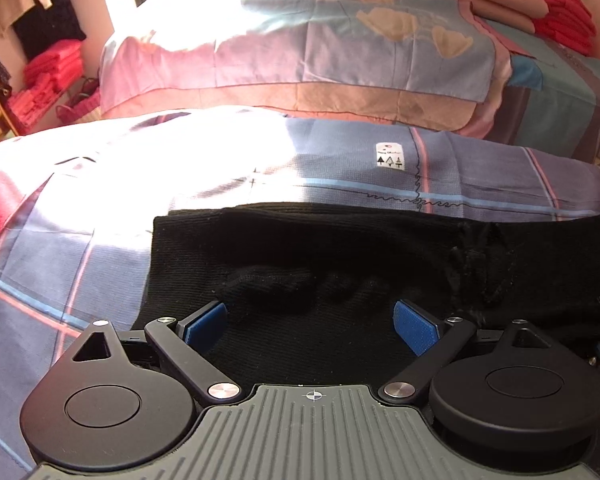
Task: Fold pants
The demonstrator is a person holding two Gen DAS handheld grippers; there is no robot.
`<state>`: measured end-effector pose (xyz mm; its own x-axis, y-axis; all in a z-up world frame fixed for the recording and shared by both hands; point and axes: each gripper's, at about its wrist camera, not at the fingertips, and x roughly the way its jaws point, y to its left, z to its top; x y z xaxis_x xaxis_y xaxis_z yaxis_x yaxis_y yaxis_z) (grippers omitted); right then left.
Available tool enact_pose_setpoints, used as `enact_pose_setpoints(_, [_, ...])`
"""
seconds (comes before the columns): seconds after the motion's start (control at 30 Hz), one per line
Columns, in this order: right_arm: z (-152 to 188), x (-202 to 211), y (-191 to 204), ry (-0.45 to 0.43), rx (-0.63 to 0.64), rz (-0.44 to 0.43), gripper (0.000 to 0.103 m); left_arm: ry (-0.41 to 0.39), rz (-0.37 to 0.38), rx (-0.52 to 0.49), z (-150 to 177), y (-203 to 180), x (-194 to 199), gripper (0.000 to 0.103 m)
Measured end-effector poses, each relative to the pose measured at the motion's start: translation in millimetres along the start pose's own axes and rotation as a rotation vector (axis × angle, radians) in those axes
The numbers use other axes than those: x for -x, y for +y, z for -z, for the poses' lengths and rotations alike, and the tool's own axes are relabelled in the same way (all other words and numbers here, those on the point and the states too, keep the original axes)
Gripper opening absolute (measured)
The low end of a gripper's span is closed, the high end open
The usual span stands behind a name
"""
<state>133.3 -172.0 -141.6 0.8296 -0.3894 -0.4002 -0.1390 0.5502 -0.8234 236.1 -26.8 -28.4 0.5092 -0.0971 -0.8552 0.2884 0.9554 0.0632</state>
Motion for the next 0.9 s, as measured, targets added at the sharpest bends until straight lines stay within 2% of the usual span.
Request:
enact_pose_setpoints(0.07, [3.4, 2.6, -15.7, 0.005, -0.063, -0.036, 0.02, 0.004, 0.005, 0.0, 2.3, 3.2, 1.0, 0.103])
enact_pose_setpoints(0.2, [6.3, 11.2, -32.2, -0.023, -0.04, 0.02, 0.02, -0.01, 0.037, 0.016, 0.6, -0.6, 3.7, 0.103])
enact_pose_setpoints(0.27, [8.3, 5.8, -23.3, 0.012, 0.001, -0.023, 0.02, -0.023, 0.062, 0.025, -3.6, -10.5, 4.4, 0.103])
enact_pose_setpoints(0.37, [10.9, 2.2, -4.0, 0.021, 0.062, 0.017, 0.02, -0.035, 0.122, 0.013, -11.5, -42.7, -1.3, 0.103])
enact_pose_setpoints(0.43, [10.7, 2.6, -10.8, 0.029, 0.011, 0.022, 0.023, -0.025, 0.14, -0.035, -14.2, -75.5, -15.6, 0.103])
enact_pose_setpoints(0.5, [15.3, 7.7, -21.9, 0.026, -0.023, 0.028, 0.037, 0.021, 0.117, -0.091, -11.6, -100.3, -36.5, 0.103])
enact_pose_setpoints(0.53, [20.8, 11.9, -27.1, 0.026, -0.032, 0.041, 0.04, 0.05, 0.102, -0.12, -7.9, -109.1, -47.8, 0.103])
enact_pose_setpoints(0.57, [28.1, 15.8, -32.3, 0.033, -0.039, 0.052, 0.047, 0.06, 0.091, -0.135, -4.7, -113.0, -53.9, 0.103])
enact_pose_setpoints(0.6, [37.6, 19.7, -38.5, 0.046, -0.055, 0.064, 0.053, 0.032, 0.069, -0.134, -0.4, -112.5, -55.3, 0.103])
enact_pose_setpoints(0.73, [88.9, 21.7, -64.4, 0.171, -0.181, 0.16, 0.056, 0.054, 0.11, -0.082, -0.3, -98.7, -58.5, 0.103])
enact_pose_setpoints(0.8, [98.7, 15.4, -77.7, 0.22, -0.269, 0.181, 0.055, 0.054, 0.103, -0.092, -1.2, -100.4, -59.1, 0.103])
enact_pose_setpoints(0.83, [97.6, 14.4, -81.4, 0.206, -0.318, 0.162, 0.055, 0.051, 0.096, -0.098, -1.7, -101.8, -58.3, 0.103])
enact_pose_setpoints(0.9, [85.8, 10.2, -77.9, 0.145, -0.303, 0.125, 0.055, 0.044, 0.085, -0.104, -0.7, -104.0, -57.2, 0.103])
